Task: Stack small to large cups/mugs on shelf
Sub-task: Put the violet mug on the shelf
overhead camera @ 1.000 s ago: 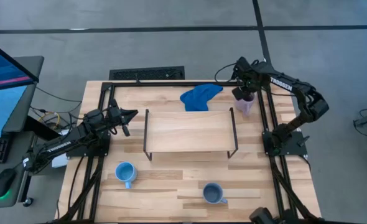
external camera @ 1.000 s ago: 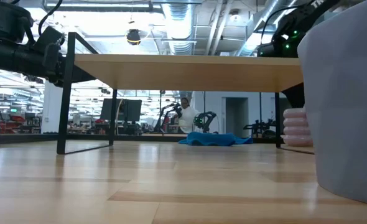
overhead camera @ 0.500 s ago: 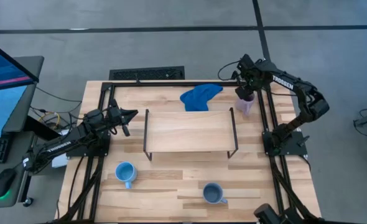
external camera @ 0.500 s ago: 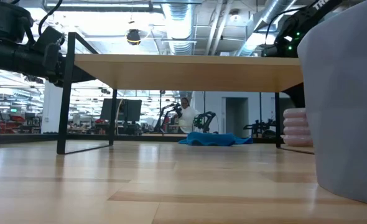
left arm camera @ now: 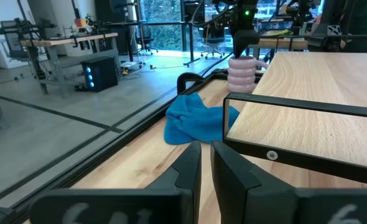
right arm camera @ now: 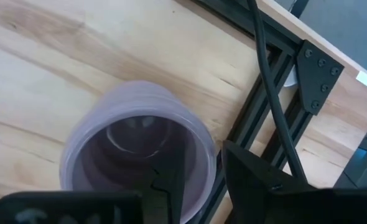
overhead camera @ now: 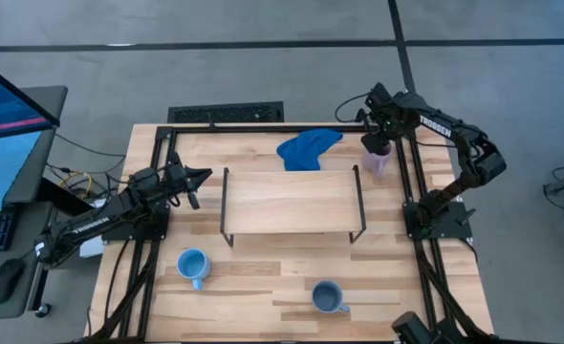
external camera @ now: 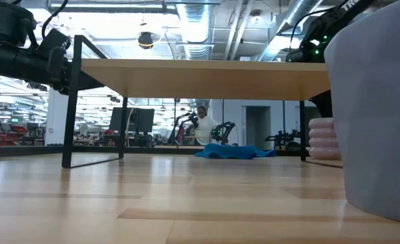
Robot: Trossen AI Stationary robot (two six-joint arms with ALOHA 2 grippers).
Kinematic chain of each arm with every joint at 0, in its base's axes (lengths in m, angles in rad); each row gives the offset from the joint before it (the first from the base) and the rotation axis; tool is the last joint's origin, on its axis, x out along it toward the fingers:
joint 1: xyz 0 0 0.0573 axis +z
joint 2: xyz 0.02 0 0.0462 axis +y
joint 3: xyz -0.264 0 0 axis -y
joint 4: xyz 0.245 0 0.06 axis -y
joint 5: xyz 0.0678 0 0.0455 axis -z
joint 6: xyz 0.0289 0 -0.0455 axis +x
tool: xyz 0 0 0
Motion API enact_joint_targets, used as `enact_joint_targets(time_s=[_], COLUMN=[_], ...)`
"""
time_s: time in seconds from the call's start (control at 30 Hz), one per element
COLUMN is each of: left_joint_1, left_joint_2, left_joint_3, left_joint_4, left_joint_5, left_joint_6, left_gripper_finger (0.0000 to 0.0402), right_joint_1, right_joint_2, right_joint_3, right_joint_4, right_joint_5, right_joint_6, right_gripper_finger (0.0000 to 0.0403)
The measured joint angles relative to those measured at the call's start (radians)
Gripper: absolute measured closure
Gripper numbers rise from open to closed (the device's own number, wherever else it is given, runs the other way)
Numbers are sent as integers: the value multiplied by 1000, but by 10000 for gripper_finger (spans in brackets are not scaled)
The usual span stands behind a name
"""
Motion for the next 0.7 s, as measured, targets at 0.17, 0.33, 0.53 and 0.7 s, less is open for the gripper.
enact_joint_targets(time_s=[0.17,0.33,0.53,0.7], left_joint_1=[0,0,0,0], left_joint_2=[0,0,0,0], left_joint_3=[0,0,0,0], left_joint_4=[0,0,0,0], left_joint_5=[0,0,0,0], left_joint_6=[0,0,0,0], left_gripper_finger=[374,374,374,374], right_joint_1=[0,0,0,0], right_joint_2=[0,27,103,162], right_joint_3=[0,0,0,-1], right_joint_4=[-1,-14,-15,-15], right_joint_5=[0,10,30,32], right_joint_6=[0,8,8,1], right_gripper_finger=[275,275,275,279])
